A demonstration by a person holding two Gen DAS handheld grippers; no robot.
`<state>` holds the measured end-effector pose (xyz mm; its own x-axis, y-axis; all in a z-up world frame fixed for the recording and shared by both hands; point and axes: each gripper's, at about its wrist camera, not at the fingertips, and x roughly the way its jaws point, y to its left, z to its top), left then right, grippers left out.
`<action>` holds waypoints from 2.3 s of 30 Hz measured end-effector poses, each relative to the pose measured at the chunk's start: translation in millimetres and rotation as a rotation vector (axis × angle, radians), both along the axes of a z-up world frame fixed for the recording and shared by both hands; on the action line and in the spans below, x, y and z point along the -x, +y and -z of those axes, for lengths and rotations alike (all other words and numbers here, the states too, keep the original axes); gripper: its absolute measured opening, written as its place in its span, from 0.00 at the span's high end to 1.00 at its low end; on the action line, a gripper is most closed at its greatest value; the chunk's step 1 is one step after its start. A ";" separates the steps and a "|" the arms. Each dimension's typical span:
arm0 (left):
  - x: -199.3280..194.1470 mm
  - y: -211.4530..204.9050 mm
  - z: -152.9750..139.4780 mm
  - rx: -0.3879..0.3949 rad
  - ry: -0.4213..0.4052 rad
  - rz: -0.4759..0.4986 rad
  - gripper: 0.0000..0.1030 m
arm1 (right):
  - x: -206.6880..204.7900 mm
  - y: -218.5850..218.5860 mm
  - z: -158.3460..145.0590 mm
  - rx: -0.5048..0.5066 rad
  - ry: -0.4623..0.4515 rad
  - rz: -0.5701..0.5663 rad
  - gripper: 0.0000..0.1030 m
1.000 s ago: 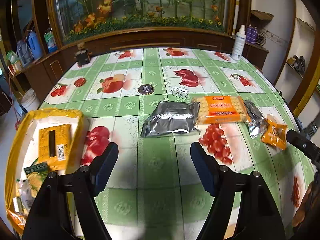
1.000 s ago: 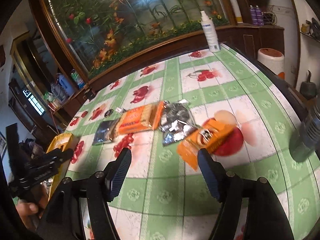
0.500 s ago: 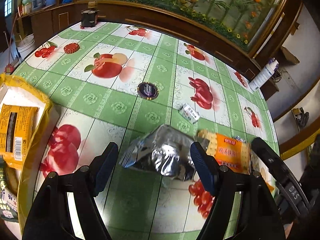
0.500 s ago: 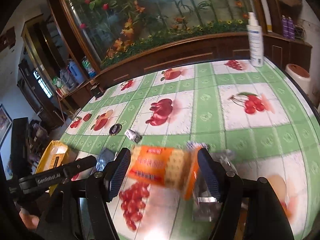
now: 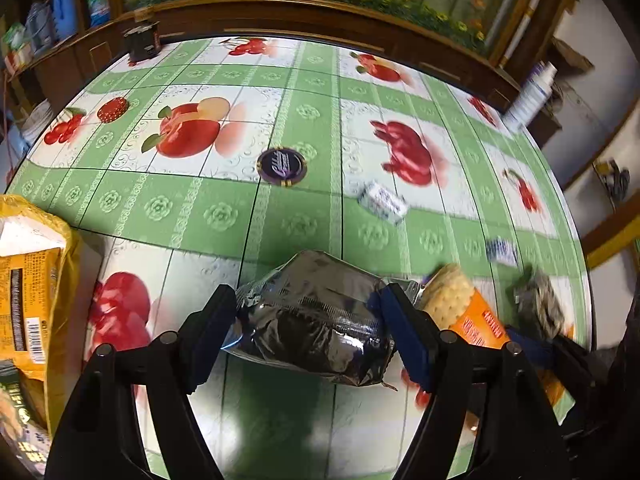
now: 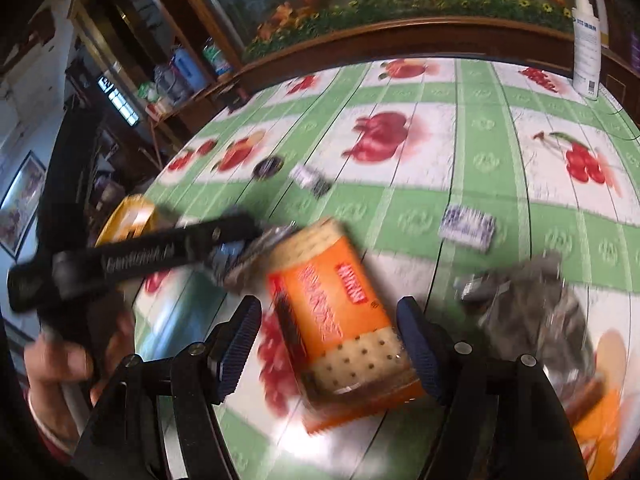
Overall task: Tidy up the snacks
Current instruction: 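Grasp the silver foil bag with the left tool while the right tool grasps the orange cracker pack, then carry the foil bag and orange cracker pack into the tray and release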
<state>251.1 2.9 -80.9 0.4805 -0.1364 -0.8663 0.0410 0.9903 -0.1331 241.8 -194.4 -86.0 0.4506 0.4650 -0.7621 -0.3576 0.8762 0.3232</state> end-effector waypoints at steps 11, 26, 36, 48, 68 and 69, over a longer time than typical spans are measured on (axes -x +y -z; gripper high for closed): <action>66.9 11.5 -23.9 -0.228 -0.024 0.113 0.23 | 36.2 25.3 -15.2 0.217 -0.144 -0.122 0.21; 51.3 36.5 10.3 0.185 0.147 -0.453 0.19 | 49.6 34.7 9.7 0.232 -0.107 -0.113 0.18; 39.9 8.6 19.8 -0.107 0.026 -0.190 0.14 | 46.8 41.0 9.5 0.250 -0.116 -0.094 0.18; 59.6 9.0 12.3 -0.106 -0.033 -0.030 0.46 | 47.2 34.4 5.2 0.197 -0.100 -0.039 0.46; 182.9 94.4 -48.7 -0.142 -0.206 -0.125 0.46 | 105.1 64.8 -20.8 -0.126 -0.075 -0.025 0.47; 185.7 100.5 -49.5 -0.147 -0.208 -0.137 0.46 | 105.8 71.7 -21.6 -0.133 -0.071 -0.037 0.47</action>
<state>65.4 103.4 -31.4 0.6553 0.0622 -0.7528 -0.0832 0.9965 0.0098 136.0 -122.7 -64.4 0.4816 0.5771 -0.6596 -0.4150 0.8130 0.4084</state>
